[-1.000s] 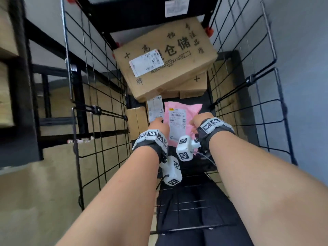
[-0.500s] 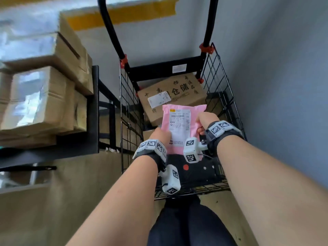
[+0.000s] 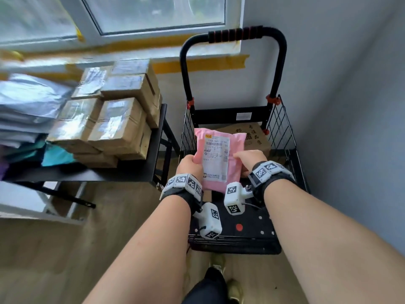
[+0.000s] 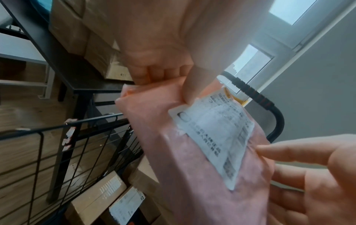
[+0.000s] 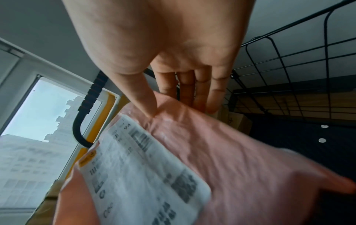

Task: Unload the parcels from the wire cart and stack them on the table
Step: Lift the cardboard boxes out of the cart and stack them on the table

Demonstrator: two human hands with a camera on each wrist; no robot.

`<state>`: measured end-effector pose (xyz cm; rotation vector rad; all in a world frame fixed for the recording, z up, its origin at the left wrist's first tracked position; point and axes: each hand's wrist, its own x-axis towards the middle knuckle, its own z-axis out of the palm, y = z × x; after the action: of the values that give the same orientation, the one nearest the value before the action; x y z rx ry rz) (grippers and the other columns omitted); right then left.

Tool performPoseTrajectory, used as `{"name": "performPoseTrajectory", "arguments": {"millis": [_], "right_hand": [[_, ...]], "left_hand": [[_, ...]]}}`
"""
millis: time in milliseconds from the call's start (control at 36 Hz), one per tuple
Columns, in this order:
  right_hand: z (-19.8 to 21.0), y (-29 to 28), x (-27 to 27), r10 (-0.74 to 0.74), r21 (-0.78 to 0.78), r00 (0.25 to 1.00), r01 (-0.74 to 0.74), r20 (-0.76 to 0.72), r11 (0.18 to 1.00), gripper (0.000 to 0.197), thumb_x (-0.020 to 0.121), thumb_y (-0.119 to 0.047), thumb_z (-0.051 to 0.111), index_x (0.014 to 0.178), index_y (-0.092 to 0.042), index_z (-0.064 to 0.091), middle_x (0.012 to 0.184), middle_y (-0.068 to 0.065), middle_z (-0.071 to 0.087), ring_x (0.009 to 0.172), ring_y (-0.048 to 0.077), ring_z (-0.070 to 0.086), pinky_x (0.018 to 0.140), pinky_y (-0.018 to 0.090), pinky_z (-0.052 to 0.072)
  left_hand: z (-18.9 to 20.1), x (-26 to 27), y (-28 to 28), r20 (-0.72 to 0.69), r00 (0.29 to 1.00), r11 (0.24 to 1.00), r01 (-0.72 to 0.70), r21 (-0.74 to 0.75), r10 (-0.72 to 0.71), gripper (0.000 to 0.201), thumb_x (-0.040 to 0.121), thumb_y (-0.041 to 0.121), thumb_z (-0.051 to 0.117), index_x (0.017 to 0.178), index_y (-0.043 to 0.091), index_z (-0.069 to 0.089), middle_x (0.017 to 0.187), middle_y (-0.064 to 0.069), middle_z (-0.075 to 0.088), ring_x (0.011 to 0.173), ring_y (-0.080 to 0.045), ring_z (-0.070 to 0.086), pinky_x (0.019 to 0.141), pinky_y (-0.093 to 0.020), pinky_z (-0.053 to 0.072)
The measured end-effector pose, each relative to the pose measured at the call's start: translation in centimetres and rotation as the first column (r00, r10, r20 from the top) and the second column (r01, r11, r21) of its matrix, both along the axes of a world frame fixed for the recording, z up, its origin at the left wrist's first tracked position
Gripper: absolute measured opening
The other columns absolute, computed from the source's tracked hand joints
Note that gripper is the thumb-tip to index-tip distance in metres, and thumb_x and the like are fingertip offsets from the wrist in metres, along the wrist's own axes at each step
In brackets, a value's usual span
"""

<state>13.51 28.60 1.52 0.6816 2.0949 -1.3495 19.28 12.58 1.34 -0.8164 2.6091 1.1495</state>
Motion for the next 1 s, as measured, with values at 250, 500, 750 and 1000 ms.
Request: {"name": "performPoseTrajectory", "arguments": {"millis": [250,500,750,1000], "right_hand": [[3.6,-7.2,2.7,0.274,-0.085,0.948,-0.29,-0.16,0.953,0.015,0.082,-0.011,0.069,0.096,-0.005,0.066,0.102,0.014,0.069,0.092,0.029,0.068,0.067,0.038,0.058],[8.1,-18.2,4.9,0.365,-0.148,0.885,-0.418,-0.287,0.896,0.014,0.084,0.003,0.064,0.079,-0.01,0.062,0.09,0.009,0.065,0.087,0.027,0.062,0.061,0.031,0.051],[10.0,-33.1,9.7,0.347,-0.23,0.888,-0.42,-0.301,0.878,0.017,0.085,0.007,0.061,0.096,-0.006,0.063,0.098,0.013,0.064,0.092,0.029,0.063,0.052,0.031,0.054],[10.0,-45.5,12.8,0.343,-0.192,0.876,-0.422,-0.339,0.886,0.012,0.08,-0.007,0.07,0.089,-0.011,0.064,0.103,0.013,0.07,0.092,0.028,0.068,0.082,0.048,0.057]], "left_hand": [[3.8,3.3,-6.5,-0.153,0.963,0.975,-0.223,-0.002,0.22,0.013,0.092,0.016,0.045,0.097,0.011,0.056,0.091,-0.006,0.059,0.083,-0.027,0.057,0.07,-0.03,0.04],[7.8,7.4,-16.7,-0.273,0.902,0.938,-0.346,0.002,0.333,0.014,0.091,0.015,0.045,0.099,0.014,0.056,0.096,-0.005,0.061,0.084,-0.026,0.055,0.072,-0.028,0.039],[9.7,12.6,-30.9,-0.306,0.879,0.918,-0.394,-0.037,0.365,0.018,0.088,0.014,0.048,0.103,0.018,0.056,0.104,-0.004,0.063,0.082,-0.022,0.051,0.073,-0.025,0.036],[10.2,15.5,-43.0,-0.315,0.904,0.936,-0.335,-0.105,0.288,0.028,0.08,0.008,0.052,0.106,0.015,0.06,0.107,-0.007,0.064,0.097,-0.027,0.061,0.077,-0.026,0.043]]}}
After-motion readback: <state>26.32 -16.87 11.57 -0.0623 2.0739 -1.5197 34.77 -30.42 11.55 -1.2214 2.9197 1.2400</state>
